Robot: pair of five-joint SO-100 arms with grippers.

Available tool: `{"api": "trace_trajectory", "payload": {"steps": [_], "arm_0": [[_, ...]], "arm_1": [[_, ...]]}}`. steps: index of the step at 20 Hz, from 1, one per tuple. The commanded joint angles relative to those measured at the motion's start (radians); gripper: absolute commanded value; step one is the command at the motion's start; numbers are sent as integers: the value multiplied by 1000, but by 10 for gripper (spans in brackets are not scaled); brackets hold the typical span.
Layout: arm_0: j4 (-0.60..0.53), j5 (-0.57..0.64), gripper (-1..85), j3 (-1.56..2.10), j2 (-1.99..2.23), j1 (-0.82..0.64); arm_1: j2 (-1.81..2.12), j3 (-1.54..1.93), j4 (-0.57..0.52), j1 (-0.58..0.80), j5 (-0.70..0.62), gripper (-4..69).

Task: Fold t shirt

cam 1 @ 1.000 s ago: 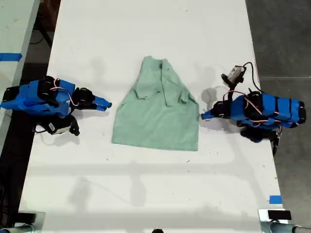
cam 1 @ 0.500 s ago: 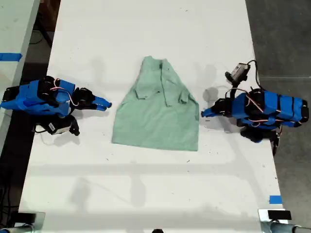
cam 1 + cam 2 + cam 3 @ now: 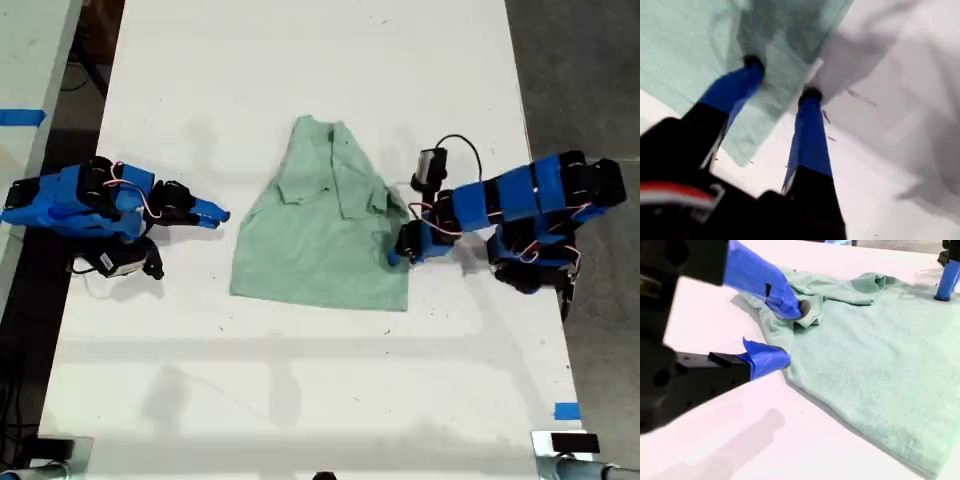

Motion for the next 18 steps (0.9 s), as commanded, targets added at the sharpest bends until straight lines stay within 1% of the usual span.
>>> {"api": "trace_trajectory", "payload": {"steps": [1, 2, 4, 6, 7, 8, 11, 12, 14, 15, 16, 17, 18], "arm_0": [[2, -3, 115, 6, 6, 0], [2, -3, 115, 6, 6, -2], [2, -3, 115, 6, 6, -2], [2, -3, 115, 6, 6, -2], [2, -3, 115, 6, 6, -2], [2, -3, 115, 6, 6, -2], [2, -3, 115, 6, 6, -2], [2, -3, 115, 6, 6, -2], [2, -3, 115, 6, 6, -2], [2, -3, 115, 6, 6, -2], [2, -3, 115, 6, 6, -2], [2, -3, 115, 6, 6, -2], [2, -3, 115, 6, 6, -2]], "arm_1": [[-186, -112, 38, -14, 25, -15], [-172, -126, 100, -17, 44, -14], [-41, -187, 314, -8, 86, -14], [66, -350, 446, 12, 14, -14], [18, -497, 511, 18, -28, -14], [-69, -655, 549, 18, -75, -14], [-514, -1195, 650, 2, -175, -15], [-664, -1341, 663, -8, -190, 6], [-839, -1408, 618, -25, -179, 160], [-870, -1402, 626, -26, -153, 191], [-848, -1390, 663, -26, -129, 260], [-761, -1356, 683, -25, -120, 292], [-626, -1295, 684, -26, -106, 283]]}}
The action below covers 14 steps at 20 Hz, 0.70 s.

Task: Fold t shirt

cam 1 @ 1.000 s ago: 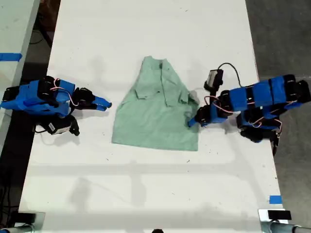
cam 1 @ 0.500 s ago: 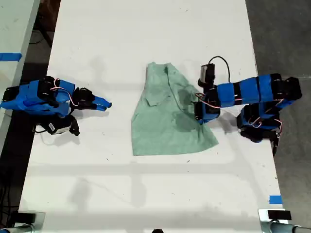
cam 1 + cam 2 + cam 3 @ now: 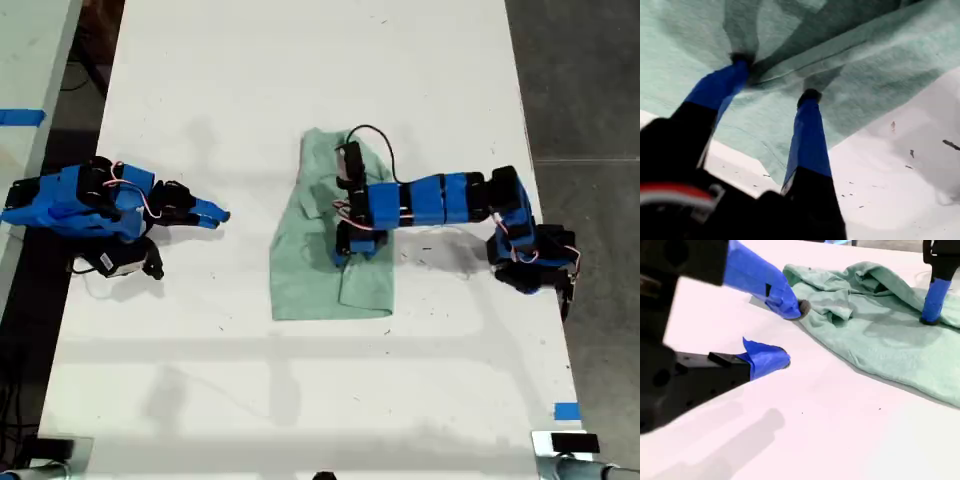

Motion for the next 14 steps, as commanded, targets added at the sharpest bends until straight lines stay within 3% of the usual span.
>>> {"api": "trace_trajectory", "payload": {"steps": [1, 3, 5, 9, 11, 12, 14], "arm_0": [[2, -3, 115, 6, 6, -2], [2, -3, 115, 6, 6, -2], [2, -3, 115, 6, 6, -2], [2, -3, 115, 6, 6, -2], [2, -3, 115, 6, 6, -2], [2, -3, 115, 6, 6, -2], [2, -3, 115, 6, 6, -2]], "arm_1": [[342, 84, 40, -15, 41, 260], [653, 324, 37, 2, 84, 3], [966, 676, -34, 8, 141, 3], [1445, 1413, -457, -46, 169, 3], [1698, 1764, -710, -66, 144, 3], [1841, 1911, -787, -67, 118, 3], [2143, 2105, -755, -54, 61, 3]]}}
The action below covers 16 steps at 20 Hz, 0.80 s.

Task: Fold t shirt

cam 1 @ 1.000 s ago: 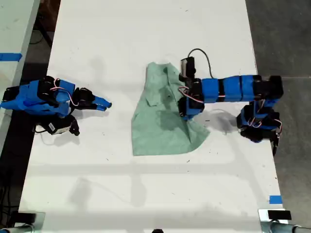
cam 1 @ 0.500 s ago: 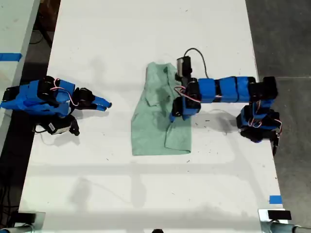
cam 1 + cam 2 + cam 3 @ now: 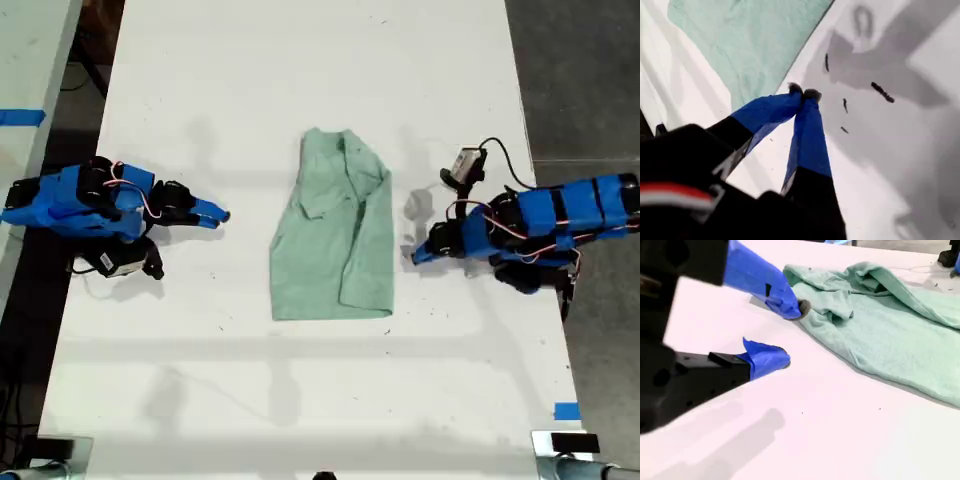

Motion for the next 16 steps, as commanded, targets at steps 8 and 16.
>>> {"api": "trace_trajectory", "payload": {"steps": [8, 16], "arm_0": [[2, -3, 115, 6, 6, -3], [2, -3, 115, 6, 6, -3]], "arm_1": [[534, 218, 351, -23, -15, 9], [534, 218, 351, -40, 29, 4]]}}
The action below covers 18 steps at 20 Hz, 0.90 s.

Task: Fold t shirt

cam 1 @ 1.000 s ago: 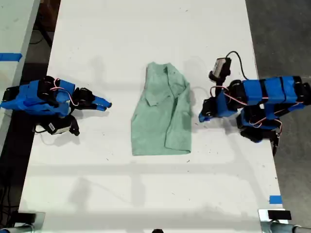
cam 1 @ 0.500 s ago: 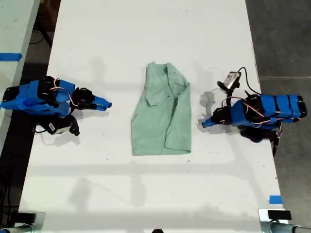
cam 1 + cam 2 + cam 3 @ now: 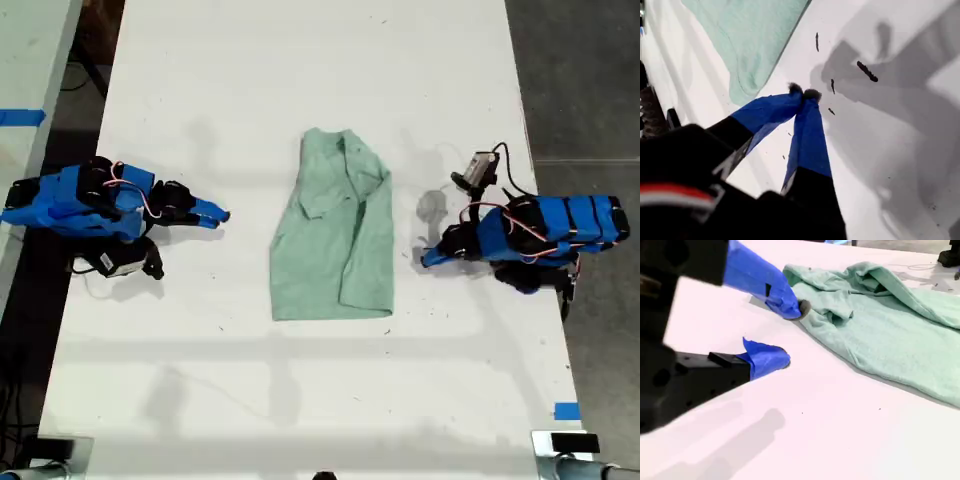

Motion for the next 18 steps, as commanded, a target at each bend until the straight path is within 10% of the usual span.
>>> {"api": "trace_trajectory", "payload": {"steps": [1, 18], "arm_0": [[2, -3, 115, 6, 6, -3], [2, -3, 115, 6, 6, -3]], "arm_1": [[14, 54, 3, -11, 25, 4], [14, 55, 2, -28, 25, 4]]}}
